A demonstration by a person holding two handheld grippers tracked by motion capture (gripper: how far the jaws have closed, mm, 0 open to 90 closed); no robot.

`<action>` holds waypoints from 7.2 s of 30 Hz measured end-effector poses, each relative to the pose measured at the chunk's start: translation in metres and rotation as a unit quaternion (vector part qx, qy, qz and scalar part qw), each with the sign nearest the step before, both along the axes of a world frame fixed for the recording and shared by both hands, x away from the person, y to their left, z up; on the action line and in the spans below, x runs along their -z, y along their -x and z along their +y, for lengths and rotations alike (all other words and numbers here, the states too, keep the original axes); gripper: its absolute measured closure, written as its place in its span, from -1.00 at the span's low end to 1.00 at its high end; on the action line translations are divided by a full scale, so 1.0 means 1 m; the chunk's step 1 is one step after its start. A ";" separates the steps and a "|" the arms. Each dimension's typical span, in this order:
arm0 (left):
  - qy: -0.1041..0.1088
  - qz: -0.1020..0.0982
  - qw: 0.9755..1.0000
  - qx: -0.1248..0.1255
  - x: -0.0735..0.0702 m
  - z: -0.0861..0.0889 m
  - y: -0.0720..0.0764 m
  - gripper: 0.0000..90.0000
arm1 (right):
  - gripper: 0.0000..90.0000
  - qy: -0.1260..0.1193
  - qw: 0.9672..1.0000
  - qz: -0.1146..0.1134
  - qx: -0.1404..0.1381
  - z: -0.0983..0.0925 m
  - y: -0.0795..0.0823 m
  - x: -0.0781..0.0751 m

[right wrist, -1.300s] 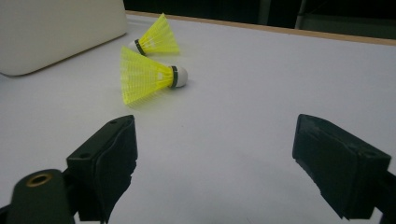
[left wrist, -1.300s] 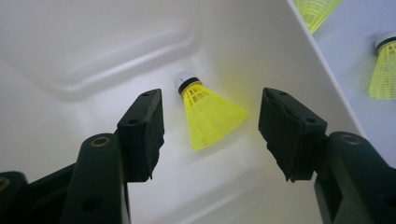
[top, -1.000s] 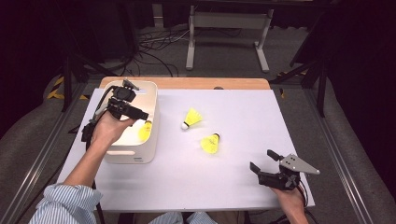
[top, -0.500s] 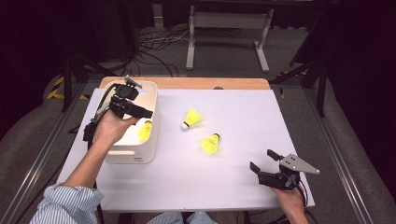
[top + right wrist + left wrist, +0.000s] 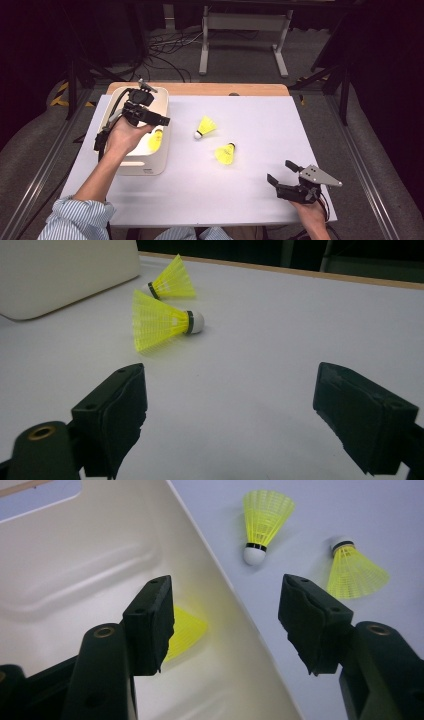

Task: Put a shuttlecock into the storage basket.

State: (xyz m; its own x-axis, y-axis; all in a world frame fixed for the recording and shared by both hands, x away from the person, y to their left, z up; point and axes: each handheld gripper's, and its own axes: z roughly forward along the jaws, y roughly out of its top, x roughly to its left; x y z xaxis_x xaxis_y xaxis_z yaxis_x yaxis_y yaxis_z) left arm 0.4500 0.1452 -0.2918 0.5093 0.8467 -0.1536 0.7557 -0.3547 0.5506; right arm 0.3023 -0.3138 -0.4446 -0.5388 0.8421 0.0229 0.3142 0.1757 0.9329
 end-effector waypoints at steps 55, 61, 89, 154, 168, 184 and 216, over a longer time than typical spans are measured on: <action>-0.008 -0.016 0.998 0.057 0.008 -0.081 0.008 -0.17 | -0.68 -0.002 1.000 -0.002 -0.005 0.000 0.001 -0.001; -0.011 -0.017 0.998 0.060 0.011 -0.090 0.009 -0.17 | -0.68 -0.002 1.000 -0.002 -0.006 0.000 0.001 -0.001; -0.039 -0.005 0.997 0.059 0.037 -0.133 -0.005 -0.18 | -0.68 -0.005 1.000 -0.002 -0.007 0.000 0.001 -0.001; -0.084 0.065 0.994 -0.006 0.124 -0.134 -0.072 -0.12 | -0.68 -0.007 1.000 -0.001 -0.014 0.002 0.000 0.000; -0.098 0.075 0.992 -0.003 0.133 -0.134 -0.076 0.04 | -0.68 -0.006 1.000 -0.001 -0.017 0.003 0.000 0.000; -0.116 0.072 0.991 0.004 0.134 -0.135 -0.076 0.40 | -0.68 -0.002 1.000 0.001 -0.016 0.003 0.000 0.000; -0.123 0.064 0.990 0.015 0.108 -0.138 -0.059 0.44 | -0.68 0.003 1.000 -0.002 -0.019 0.005 0.001 0.000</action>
